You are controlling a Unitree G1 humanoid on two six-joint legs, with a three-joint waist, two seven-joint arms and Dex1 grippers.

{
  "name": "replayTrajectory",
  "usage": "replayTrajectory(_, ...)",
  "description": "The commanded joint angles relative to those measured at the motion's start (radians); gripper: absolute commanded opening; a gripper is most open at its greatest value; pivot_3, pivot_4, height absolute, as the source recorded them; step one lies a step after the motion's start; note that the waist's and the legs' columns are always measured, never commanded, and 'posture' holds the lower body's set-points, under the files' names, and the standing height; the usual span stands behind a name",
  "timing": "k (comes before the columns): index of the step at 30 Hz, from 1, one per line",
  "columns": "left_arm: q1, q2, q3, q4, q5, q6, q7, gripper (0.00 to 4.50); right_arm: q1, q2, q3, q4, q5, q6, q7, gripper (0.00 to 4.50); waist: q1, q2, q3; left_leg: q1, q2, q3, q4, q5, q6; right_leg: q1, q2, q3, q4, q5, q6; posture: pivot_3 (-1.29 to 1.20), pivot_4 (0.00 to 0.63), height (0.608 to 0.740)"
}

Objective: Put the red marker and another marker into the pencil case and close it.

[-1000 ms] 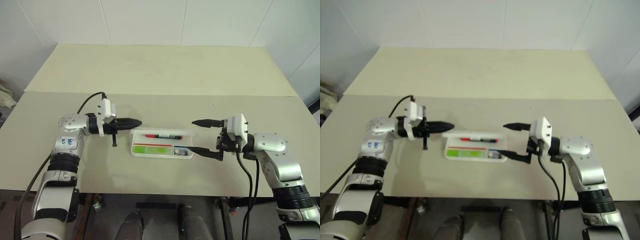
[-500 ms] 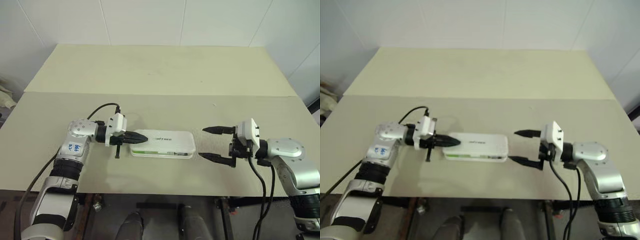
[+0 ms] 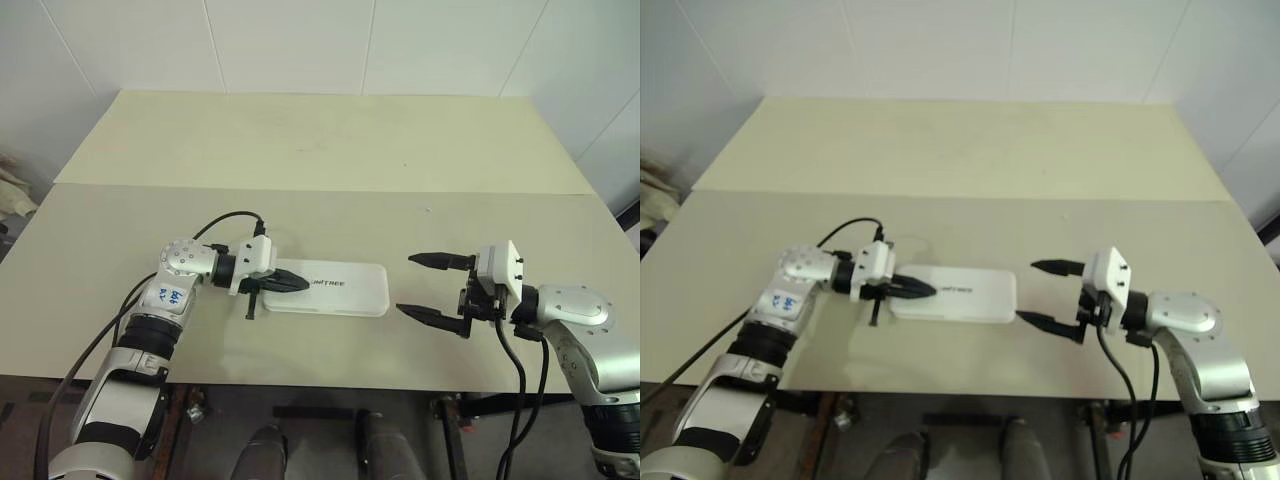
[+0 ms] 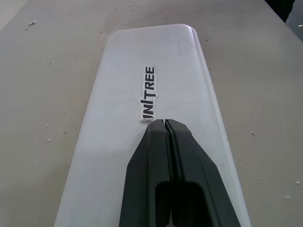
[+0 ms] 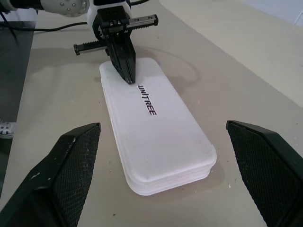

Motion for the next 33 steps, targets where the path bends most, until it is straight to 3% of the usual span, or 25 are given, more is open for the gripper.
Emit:
replayTrajectory(1,0.004,0.008,-0.033,0.006,0.051,0.041,0.021,0.06,-0.003,0.011,-0.005,-0.041,0.018,0.002,-0.014,4.5,0.0,0.0,0.0,0.0,0.0,0.0,0.001,0.0,0.0,0.0,0.0,0.0,0.0,0.0,0.0,0.0,0.15,0.74)
replayTrajectory(8,-0.025,-0.02,0.129,-0.1,-0.142,0.189,0.069,0.06,-0.014,0.019,0.006,-0.025,0.009,-0.006,-0.005,4.5,-0.001,0.0,0.0,-0.002,0.0,0.0,0.003,0.0,0.0,0.0,0.0,0.0,0.0,0.0,-0.003,0.0,0.15,0.74)
replayTrajectory(15,0.064,0.083,0.256,-0.299,-0.294,0.32,0.033,0.06,-0.055,-0.008,-0.013,0.067,0.007,-0.033,0.054,4.5,-0.007,0.0,0.0,-0.001,0.001,0.0,-0.003,0.0,0.0,-0.003,0.0,0.0,0.0,0.001,-0.001,0.0,0.15,0.74)
replayTrajectory(21,0.253,0.197,0.392,-0.472,-0.355,0.354,0.072,1.91,-0.137,-0.02,-0.017,0.195,-0.024,-0.099,0.109,4.5,-0.004,0.0,0.0,-0.001,0.001,0.0,-0.004,0.0,0.0,-0.003,0.0,0.0,-0.001,0.0,-0.001,0.0,0.15,0.74)
replayTrajectory(29,0.379,0.222,0.486,-0.569,-0.401,0.373,0.147,4.49,-0.199,-0.037,-0.04,0.308,-0.043,-0.166,0.14,4.5,0.0,0.0,0.0,-0.002,0.001,0.0,-0.005,0.0,0.0,-0.003,0.0,0.0,-0.002,-0.001,-0.003,0.0,0.15,0.74)
replayTrajectory(33,0.368,0.223,0.468,-0.564,-0.416,0.386,0.142,4.49,-0.222,-0.056,-0.042,0.337,-0.053,-0.185,0.153,4.5,-0.002,0.0,0.0,-0.001,0.001,0.0,-0.004,0.0,0.0,-0.003,0.0,0.0,-0.002,-0.001,-0.003,0.0,0.15,0.74)
